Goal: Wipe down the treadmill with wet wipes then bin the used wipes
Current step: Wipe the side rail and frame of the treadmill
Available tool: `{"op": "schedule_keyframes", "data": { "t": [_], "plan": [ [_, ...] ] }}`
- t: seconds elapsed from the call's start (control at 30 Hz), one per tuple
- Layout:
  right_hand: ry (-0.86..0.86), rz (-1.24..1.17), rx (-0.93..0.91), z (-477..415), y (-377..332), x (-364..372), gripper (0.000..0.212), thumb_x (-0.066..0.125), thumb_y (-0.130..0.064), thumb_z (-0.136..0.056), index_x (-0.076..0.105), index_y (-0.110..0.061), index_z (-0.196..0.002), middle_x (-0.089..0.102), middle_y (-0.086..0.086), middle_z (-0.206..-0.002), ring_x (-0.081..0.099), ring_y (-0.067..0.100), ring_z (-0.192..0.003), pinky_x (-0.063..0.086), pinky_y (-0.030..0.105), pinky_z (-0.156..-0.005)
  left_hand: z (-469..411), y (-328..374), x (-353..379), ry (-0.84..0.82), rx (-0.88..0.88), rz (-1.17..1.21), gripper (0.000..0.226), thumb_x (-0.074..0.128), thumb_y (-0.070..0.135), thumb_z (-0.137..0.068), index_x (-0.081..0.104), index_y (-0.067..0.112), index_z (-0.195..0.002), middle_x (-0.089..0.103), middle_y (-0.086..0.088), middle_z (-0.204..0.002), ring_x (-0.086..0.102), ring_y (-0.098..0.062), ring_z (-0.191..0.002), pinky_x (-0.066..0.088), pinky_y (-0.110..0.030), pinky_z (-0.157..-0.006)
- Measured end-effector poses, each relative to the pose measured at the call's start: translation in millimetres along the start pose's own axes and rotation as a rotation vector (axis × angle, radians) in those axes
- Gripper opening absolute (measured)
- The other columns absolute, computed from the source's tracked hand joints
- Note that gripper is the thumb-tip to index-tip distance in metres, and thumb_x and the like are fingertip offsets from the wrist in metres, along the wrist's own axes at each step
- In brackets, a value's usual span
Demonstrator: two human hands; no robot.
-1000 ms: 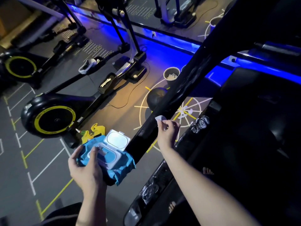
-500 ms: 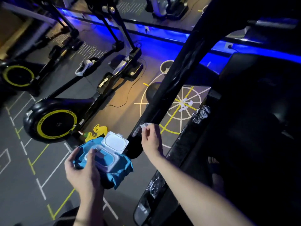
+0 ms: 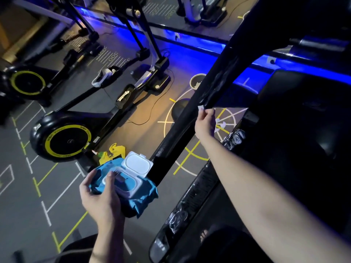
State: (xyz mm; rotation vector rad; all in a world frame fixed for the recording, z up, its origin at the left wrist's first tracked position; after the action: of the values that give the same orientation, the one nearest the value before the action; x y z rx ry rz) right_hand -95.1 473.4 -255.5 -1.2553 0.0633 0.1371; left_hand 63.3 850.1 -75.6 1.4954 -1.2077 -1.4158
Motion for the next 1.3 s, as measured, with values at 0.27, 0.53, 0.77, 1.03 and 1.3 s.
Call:
{"op": "schedule_keyframes", "data": {
  "t": [0.27,0.53,0.77,1.03,1.3],
  "plan": [
    [-0.238,0.07,0.043,58.8,10.1,-28.8,0.022,0.057,-0.033,-0.098,0.056,-0.018,-0.082,0.064,-0.004,-0.081,0.056,0.015,-0.071,0.039,0.019,-0.058,1.1,13.2,8.4,0.128,-0.019,-0.003,0.042,0.081,0.02,-0.092,0.065,0.02,-0.13,0.068,0.0,-0.129,0.068,-0.013,-0.116,0.056,-0.037,-0.105],
    [-0.582,0.306,-0.123,106.7,0.8,-16.6,0.025,0.058,-0.038,-0.099,0.046,-0.023,-0.084,0.054,-0.008,-0.067,0.051,0.002,-0.061,0.036,0.018,-0.054,12.7,7.8,-1.7,0.207,-0.057,0.046,0.044,0.078,0.013,-0.094,0.061,0.009,-0.135,0.065,-0.003,-0.124,0.068,0.002,-0.097,0.056,-0.02,-0.094],
    [-0.856,0.199,0.028,131.6,-0.5,25.2,0.025,0.071,-0.045,-0.091,0.061,-0.024,-0.1,0.067,-0.006,-0.086,0.06,0.003,-0.065,0.05,0.025,-0.063,11.8,-4.6,-27.9,0.275,-0.113,0.075,0.039,0.078,0.016,-0.095,0.063,0.019,-0.131,0.066,0.003,-0.132,0.067,-0.014,-0.119,0.054,-0.032,-0.106],
    [-1.106,0.597,-0.503,140.1,-41.8,62.7,0.022,0.058,0.004,-0.083,0.074,-0.012,-0.086,0.071,0.008,-0.087,0.066,0.02,-0.08,0.051,0.023,-0.074,9.2,-23.9,-47.8,0.298,-0.171,0.115,0.037,0.078,0.015,-0.094,0.064,0.026,-0.126,0.068,0.0,-0.133,0.066,-0.017,-0.123,0.052,-0.045,-0.112],
    [-0.578,0.564,-0.54,111.7,-35.1,41.5,0.004,0.069,-0.022,-0.091,0.065,-0.021,-0.091,0.051,-0.008,-0.088,0.054,0.017,-0.075,0.033,0.011,-0.055,10.7,-34.0,-59.9,0.329,-0.209,0.095,0.039,0.081,0.02,-0.093,0.065,0.026,-0.128,0.067,0.007,-0.131,0.066,-0.014,-0.121,0.054,-0.043,-0.109]
  ]
}}
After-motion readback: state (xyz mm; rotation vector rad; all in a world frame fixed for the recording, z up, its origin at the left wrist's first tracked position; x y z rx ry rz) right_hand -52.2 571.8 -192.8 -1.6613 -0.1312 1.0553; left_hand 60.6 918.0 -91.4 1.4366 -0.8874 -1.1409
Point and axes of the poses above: each hand's wrist, its own z-axis away from the middle knuckle, its own x-axis out of the palm, y = z × x, the point moved 9 cm from there along -z, towards the middle knuckle
